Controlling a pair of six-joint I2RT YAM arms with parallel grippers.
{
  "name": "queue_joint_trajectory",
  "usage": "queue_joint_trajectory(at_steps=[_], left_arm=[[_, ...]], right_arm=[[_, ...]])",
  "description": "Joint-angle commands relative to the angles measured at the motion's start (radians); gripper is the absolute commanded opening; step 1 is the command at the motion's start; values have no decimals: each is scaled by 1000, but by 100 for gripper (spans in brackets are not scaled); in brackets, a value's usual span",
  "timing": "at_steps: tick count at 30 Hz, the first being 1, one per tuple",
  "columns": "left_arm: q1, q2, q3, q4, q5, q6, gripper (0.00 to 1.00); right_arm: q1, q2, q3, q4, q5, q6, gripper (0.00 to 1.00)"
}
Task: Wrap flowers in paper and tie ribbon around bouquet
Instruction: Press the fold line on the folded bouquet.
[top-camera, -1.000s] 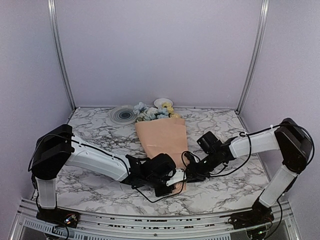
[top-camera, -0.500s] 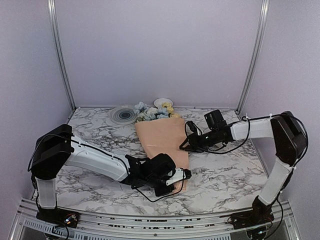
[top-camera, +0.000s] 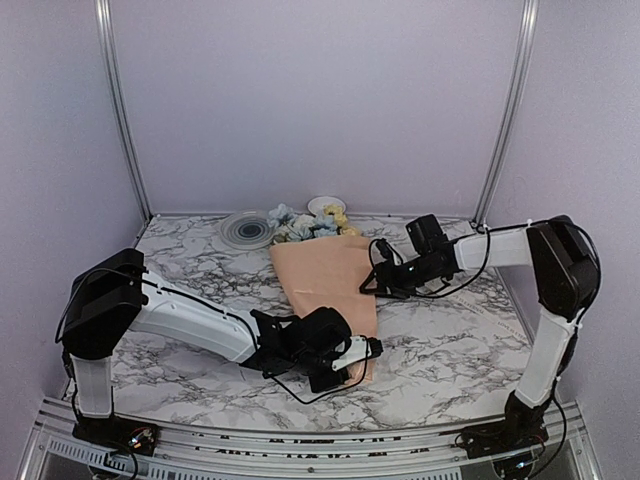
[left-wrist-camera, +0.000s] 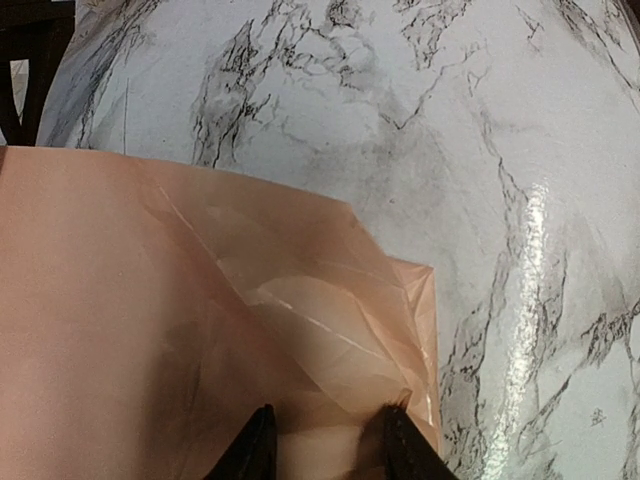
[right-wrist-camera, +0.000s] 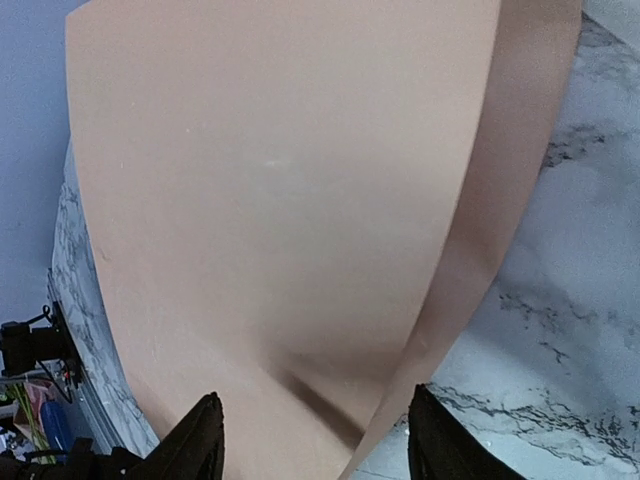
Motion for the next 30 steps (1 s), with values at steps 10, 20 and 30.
queue_joint_trajectory(at_steps=[10, 20, 30], left_arm=[[-9, 52, -15, -168, -9, 18, 38], [-9, 47, -8, -180, -14, 19, 42], [-19, -111, -58, -179, -41, 37, 62]], right_arm=[[-26, 21, -29, 65, -179, 12, 60], [-27, 73, 10, 102, -231, 12, 0], [-31, 126, 67, 176, -190, 37, 0]])
